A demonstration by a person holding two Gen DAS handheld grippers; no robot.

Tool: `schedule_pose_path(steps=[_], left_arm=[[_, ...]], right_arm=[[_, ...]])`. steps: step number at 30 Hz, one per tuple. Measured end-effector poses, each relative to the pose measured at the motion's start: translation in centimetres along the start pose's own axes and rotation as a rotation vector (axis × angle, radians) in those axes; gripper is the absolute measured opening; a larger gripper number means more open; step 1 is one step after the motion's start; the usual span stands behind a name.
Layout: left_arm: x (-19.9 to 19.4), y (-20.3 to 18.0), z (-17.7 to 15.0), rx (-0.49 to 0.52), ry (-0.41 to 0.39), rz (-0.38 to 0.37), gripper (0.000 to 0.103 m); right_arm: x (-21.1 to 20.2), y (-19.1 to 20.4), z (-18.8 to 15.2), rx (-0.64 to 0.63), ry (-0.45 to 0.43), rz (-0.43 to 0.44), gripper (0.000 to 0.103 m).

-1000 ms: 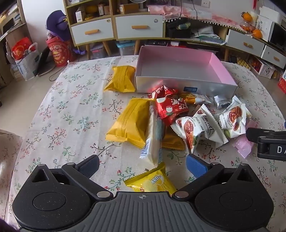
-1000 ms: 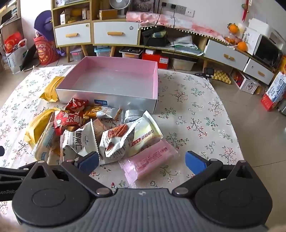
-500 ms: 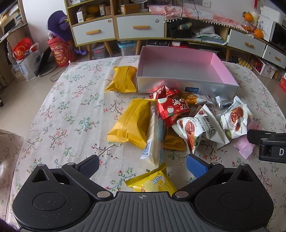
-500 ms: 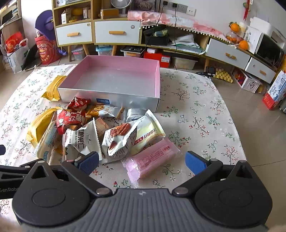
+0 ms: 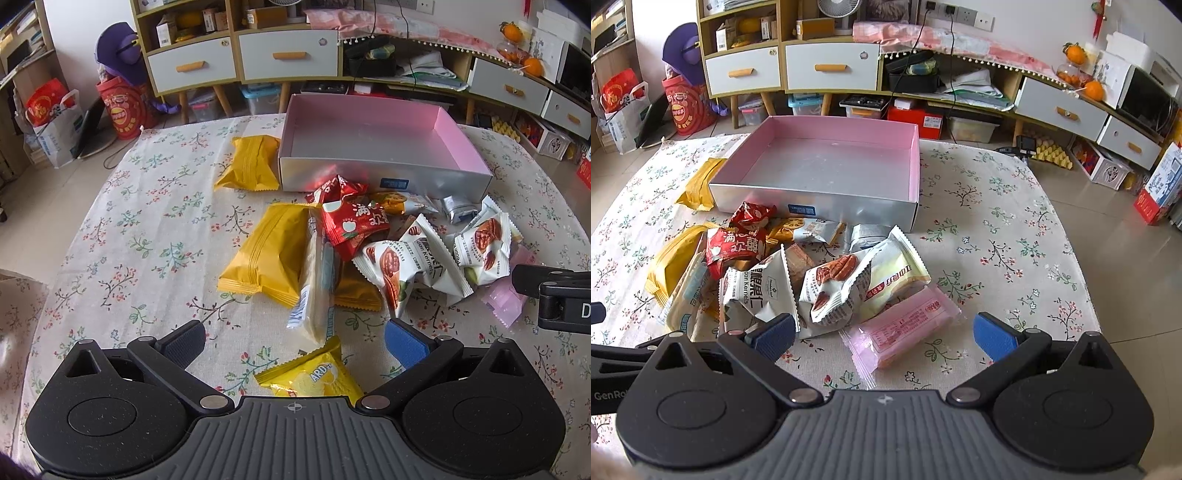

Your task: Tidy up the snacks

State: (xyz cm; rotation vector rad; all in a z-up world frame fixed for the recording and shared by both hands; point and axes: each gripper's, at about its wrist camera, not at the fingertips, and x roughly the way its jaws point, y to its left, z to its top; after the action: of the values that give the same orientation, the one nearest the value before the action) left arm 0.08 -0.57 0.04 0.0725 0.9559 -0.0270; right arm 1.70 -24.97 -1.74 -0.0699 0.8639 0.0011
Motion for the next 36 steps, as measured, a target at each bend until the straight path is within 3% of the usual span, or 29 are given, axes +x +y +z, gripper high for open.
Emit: schedule_pose_path(steps=[36], left_arm=[[-0.27,0.08,-0.05,0.002,-0.003,0.001,0.103]], right_arm=[[0.10,-0.05,0.00,0.000,0.006,0.002,0.103]])
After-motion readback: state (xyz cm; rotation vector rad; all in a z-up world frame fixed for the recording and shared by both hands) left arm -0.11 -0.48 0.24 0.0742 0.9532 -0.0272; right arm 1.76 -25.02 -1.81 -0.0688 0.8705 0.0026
